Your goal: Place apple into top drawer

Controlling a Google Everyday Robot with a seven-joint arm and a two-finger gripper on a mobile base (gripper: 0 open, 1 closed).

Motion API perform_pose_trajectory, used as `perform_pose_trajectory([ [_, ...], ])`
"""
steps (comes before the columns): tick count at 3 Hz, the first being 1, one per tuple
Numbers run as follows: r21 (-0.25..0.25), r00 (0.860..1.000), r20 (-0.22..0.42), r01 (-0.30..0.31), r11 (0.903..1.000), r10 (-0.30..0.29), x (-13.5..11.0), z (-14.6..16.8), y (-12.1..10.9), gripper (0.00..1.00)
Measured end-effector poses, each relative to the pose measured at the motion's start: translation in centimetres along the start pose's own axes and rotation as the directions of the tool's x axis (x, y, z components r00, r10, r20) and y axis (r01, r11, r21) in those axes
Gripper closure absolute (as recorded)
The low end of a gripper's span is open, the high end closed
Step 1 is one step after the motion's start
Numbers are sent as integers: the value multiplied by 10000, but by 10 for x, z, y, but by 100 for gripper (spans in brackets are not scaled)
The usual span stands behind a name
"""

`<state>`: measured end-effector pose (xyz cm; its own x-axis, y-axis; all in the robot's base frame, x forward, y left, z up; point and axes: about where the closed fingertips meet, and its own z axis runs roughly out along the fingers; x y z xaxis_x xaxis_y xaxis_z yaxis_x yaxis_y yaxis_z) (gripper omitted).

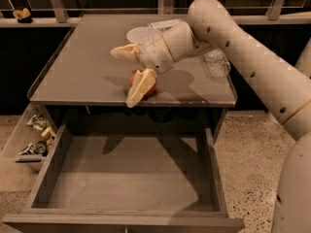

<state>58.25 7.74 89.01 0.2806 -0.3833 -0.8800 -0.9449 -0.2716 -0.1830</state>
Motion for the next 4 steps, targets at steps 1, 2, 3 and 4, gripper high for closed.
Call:
perform_pose_trajectory([
  [1, 19, 9995, -148, -295, 9996, 295, 12, -2, 1, 0],
  [2, 279, 9913, -685, -1105, 9935, 1121, 56, -24, 7, 0],
  [3, 279, 9913, -685, -1105, 9935, 1121, 56, -24, 7, 0],
  [4, 278, 9913, -685, -1105, 9935, 1121, 56, -24, 7, 17],
])
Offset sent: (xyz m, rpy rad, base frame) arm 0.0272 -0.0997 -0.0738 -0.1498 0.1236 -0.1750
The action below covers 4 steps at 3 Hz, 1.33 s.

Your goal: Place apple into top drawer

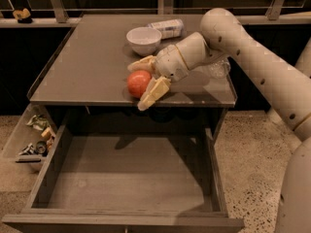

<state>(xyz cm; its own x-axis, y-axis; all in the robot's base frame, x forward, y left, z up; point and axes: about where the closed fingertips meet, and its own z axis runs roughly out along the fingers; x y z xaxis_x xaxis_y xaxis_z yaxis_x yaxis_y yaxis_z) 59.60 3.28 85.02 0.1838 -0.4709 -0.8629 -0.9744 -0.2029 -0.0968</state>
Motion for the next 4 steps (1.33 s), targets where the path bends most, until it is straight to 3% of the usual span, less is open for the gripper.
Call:
perform_pose_trajectory([
  [3, -1, 10000, 0, 0, 10000, 0, 0, 0, 0, 87],
  [4, -2, 10000, 1, 0, 10000, 0, 0, 0, 0, 100],
])
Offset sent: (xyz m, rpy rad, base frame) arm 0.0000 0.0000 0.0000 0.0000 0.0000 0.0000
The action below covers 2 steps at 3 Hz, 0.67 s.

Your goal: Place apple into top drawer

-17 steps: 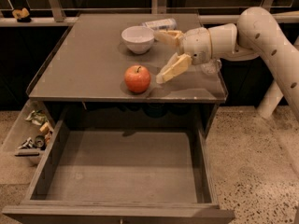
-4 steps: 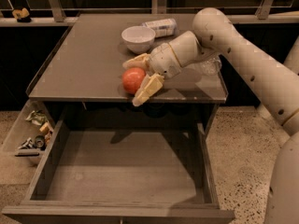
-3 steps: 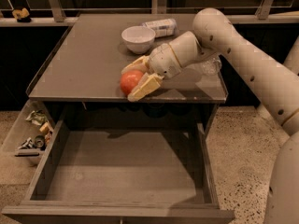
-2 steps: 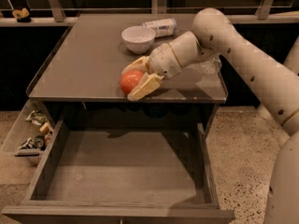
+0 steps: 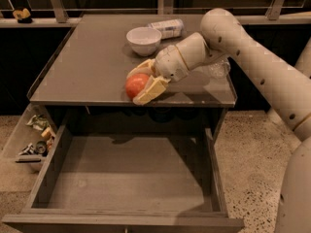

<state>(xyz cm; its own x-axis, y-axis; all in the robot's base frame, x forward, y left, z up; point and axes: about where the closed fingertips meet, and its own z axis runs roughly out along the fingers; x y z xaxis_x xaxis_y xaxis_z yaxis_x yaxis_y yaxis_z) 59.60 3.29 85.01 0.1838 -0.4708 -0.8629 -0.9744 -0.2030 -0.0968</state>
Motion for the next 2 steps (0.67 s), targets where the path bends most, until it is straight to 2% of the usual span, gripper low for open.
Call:
perform_pose_trajectory([
  [1, -46, 10000, -35, 12, 10000, -13, 0, 2, 4, 100],
  [2, -82, 10000, -96, 26, 10000, -26, 3, 3, 30, 100],
])
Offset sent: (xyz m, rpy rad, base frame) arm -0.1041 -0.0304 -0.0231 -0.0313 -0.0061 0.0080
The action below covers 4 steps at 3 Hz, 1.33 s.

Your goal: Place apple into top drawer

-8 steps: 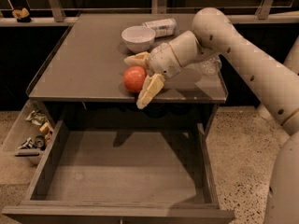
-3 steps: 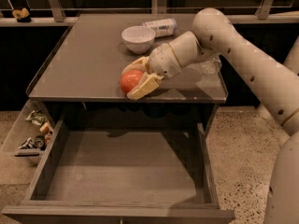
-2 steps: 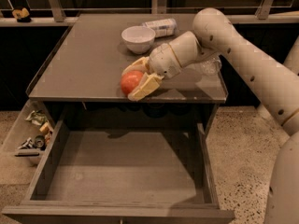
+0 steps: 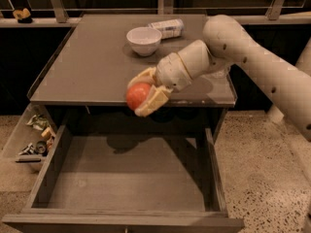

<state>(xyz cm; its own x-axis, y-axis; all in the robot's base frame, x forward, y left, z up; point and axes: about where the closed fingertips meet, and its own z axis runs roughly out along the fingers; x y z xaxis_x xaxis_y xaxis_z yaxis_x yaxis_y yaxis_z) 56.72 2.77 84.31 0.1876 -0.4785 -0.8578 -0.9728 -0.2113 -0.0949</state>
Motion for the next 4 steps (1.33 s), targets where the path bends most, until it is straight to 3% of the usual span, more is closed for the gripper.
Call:
perform_pose_trajectory([
  [1, 721, 9982, -42, 601, 9956, -599, -25, -12, 54, 100],
  [2, 767, 9996, -280, 55, 9970, -33, 2, -17, 87, 100],
  [3, 749, 9996, -274, 33, 9972, -13, 2, -16, 87, 100],
  [4, 623, 9959, -472, -736, 9953, 766, 24, -13, 117, 100],
])
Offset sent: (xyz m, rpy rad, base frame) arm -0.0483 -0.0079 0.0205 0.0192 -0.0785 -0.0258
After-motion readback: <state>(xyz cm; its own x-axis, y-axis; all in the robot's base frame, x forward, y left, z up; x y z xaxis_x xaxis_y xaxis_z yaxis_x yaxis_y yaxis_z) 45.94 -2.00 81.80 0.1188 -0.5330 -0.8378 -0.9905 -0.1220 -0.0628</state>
